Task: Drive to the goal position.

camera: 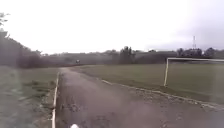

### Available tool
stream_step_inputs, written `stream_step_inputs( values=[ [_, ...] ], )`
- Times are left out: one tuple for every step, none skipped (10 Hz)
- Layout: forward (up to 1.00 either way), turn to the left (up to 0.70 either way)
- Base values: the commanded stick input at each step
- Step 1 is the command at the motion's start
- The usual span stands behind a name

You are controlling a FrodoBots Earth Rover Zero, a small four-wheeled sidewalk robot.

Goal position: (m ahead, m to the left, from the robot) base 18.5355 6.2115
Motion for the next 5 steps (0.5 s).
stream_step_inputs(
  values=[
    [0.65,0.15],
    [0.55,0.31],
    [0.33,0.81],
    [0.04,0.7],
    [0.04,0.7]
  ],
)
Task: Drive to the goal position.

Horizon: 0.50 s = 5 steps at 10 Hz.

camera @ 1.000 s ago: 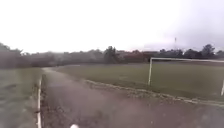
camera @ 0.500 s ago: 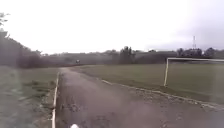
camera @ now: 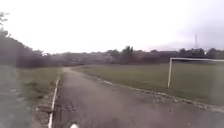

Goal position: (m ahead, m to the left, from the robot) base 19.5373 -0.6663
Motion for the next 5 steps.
stream_step_inputs(
  values=[
    [0.04,0.7],
    [0.04,0.7],
    [0.0,0.7],
    [0.03,0.7],
    [0.04,0.47]
  ],
)
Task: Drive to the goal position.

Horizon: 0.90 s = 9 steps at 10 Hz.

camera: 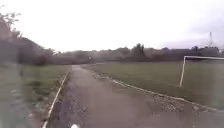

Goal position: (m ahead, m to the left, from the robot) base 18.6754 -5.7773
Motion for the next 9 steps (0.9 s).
stream_step_inputs(
  values=[
    [0.04,0.04],
    [0.04,0.0],
    [0.04,0.0],
    [0.04,0.0],
    [0.04,0.0],
    [0.04,0.0],
    [0.04,0.0],
    [0.04,-0.36],
    [0.04,-0.7]
  ],
)
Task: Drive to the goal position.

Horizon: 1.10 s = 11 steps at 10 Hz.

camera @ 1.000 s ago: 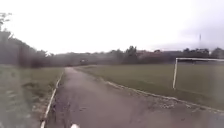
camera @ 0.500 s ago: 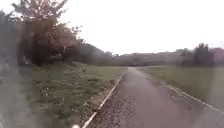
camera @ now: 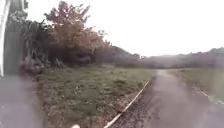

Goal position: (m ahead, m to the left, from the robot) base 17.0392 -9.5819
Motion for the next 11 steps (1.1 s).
stream_step_inputs(
  values=[
    [0.04,-0.7],
    [0.04,-0.7],
    [0.04,-0.65],
    [0.04,-0.45],
    [0.04,-0.2],
    [0.04,0.0],
    [0.04,0.0],
    [0.04,0.0],
    [0.04,0.0],
    [0.05,0.0],
    [0.1,0.0]
  ],
)
